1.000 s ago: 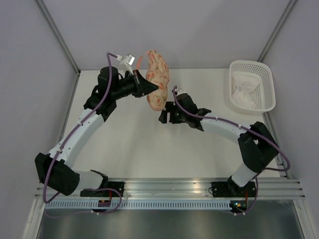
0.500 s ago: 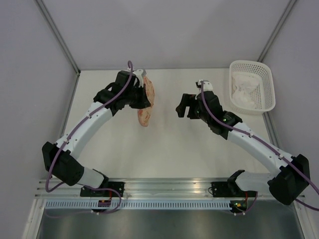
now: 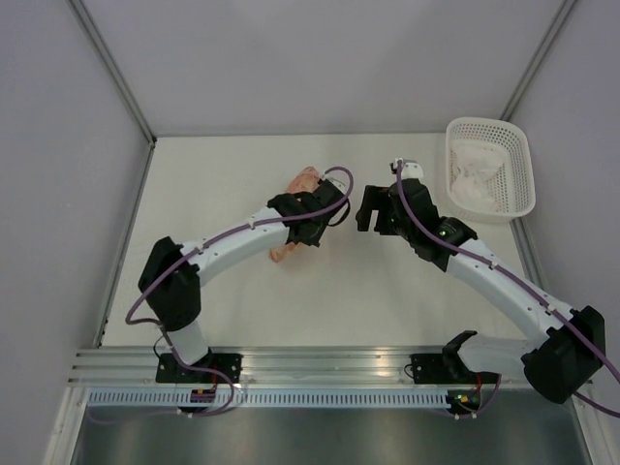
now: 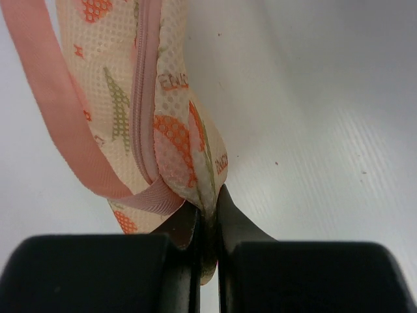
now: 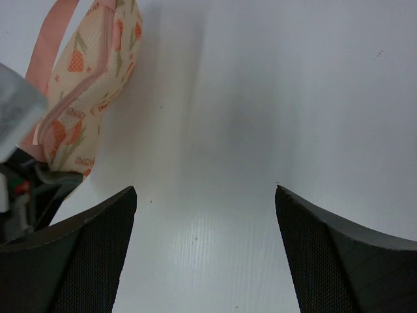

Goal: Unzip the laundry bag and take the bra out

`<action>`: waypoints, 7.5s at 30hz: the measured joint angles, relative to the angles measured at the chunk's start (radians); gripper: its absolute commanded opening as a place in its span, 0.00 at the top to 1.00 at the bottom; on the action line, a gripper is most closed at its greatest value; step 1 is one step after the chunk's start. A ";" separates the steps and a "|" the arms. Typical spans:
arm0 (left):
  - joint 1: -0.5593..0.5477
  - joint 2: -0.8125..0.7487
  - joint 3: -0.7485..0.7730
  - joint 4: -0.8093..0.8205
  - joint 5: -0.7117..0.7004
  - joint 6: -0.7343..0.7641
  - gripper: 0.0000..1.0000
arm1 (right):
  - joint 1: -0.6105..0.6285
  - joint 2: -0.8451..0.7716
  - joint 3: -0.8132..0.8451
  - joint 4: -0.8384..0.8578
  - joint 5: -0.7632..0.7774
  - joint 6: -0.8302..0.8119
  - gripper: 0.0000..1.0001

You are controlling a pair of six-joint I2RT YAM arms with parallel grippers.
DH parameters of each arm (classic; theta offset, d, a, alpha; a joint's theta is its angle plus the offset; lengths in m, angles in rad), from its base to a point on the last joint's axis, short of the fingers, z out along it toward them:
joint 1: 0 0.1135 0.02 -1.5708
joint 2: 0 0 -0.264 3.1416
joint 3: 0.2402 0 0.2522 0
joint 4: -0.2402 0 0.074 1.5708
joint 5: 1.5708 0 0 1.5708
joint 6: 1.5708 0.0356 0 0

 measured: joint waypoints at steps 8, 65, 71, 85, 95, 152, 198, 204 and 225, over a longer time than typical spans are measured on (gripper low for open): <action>-0.090 0.190 0.000 -0.021 -0.162 -0.002 0.98 | -0.037 -0.056 0.089 -0.169 0.182 -0.016 0.06; 0.506 -0.888 -0.783 0.649 0.581 -0.500 0.01 | -0.031 0.530 -0.181 0.888 -0.775 0.394 1.00; 0.508 -0.922 -0.783 0.649 0.582 -0.500 0.01 | 0.038 0.639 -0.075 0.878 -0.776 0.388 1.00; 0.512 -0.855 -0.795 0.581 0.444 -0.500 0.02 | 0.033 0.639 0.031 0.286 -0.519 0.060 0.99; 0.514 -0.681 -0.813 0.664 0.432 -0.470 0.03 | -0.025 0.590 0.043 0.095 -0.353 -0.056 1.00; 0.206 -0.056 -0.668 0.915 0.561 -0.962 0.39 | -0.084 0.569 0.055 0.040 -0.212 -0.124 1.00; 0.167 0.028 -0.212 0.340 0.223 -1.384 0.98 | 0.155 -0.180 -0.262 0.193 -0.035 -0.064 0.55; 0.167 0.031 -0.192 0.322 0.226 -1.401 0.98 | 0.179 -0.098 -0.294 0.274 -0.048 -0.048 0.61; 0.178 0.080 -0.153 0.322 0.356 -1.406 0.98 | 0.210 0.111 -0.306 0.444 0.079 -0.099 0.63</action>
